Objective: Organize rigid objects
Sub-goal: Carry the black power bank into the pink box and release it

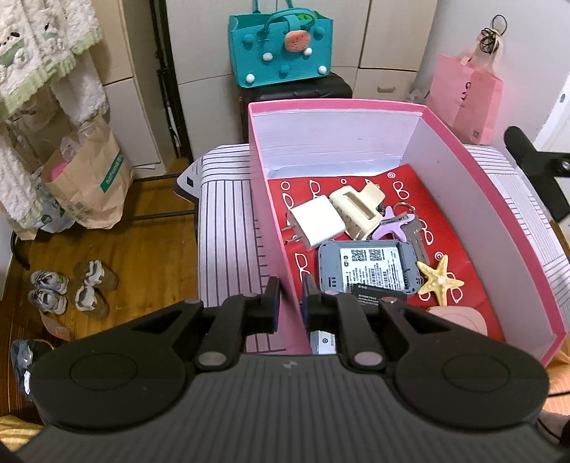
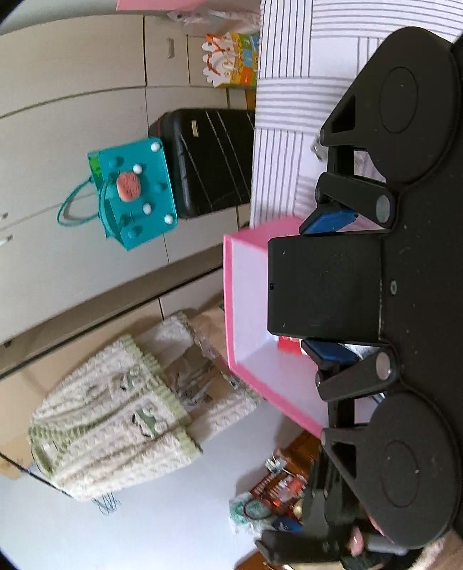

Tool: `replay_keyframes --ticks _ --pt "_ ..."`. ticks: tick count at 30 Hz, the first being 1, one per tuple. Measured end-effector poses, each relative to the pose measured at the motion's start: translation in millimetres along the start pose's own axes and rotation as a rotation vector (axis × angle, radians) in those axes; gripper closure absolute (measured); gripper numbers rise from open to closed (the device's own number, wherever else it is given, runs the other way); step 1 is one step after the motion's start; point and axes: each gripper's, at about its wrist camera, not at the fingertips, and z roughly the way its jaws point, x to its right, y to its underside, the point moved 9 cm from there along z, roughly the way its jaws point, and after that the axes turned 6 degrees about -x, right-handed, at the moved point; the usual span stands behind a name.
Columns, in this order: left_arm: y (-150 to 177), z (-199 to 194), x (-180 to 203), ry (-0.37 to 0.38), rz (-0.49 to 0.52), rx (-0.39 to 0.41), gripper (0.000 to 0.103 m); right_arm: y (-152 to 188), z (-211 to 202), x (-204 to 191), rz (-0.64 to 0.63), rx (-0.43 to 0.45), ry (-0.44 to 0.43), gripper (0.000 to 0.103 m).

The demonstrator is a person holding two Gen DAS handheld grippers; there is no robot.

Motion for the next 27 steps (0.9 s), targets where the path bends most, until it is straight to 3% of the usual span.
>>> replay_keyframes --ticks 9,20,27 --pt "0 0 1 0.000 0.031 -0.010 0.091 -1 21 -56 -0.093 -0.117 -0.060 0.037" --pt "1 1 1 0.003 0.029 -0.001 0.091 -3 114 -79 -0.127 -0.294 -0.024 0.037" --pt "1 1 2 -0.003 0.034 -0.012 0.091 4 141 -88 -0.208 -0.332 0.018 0.037"
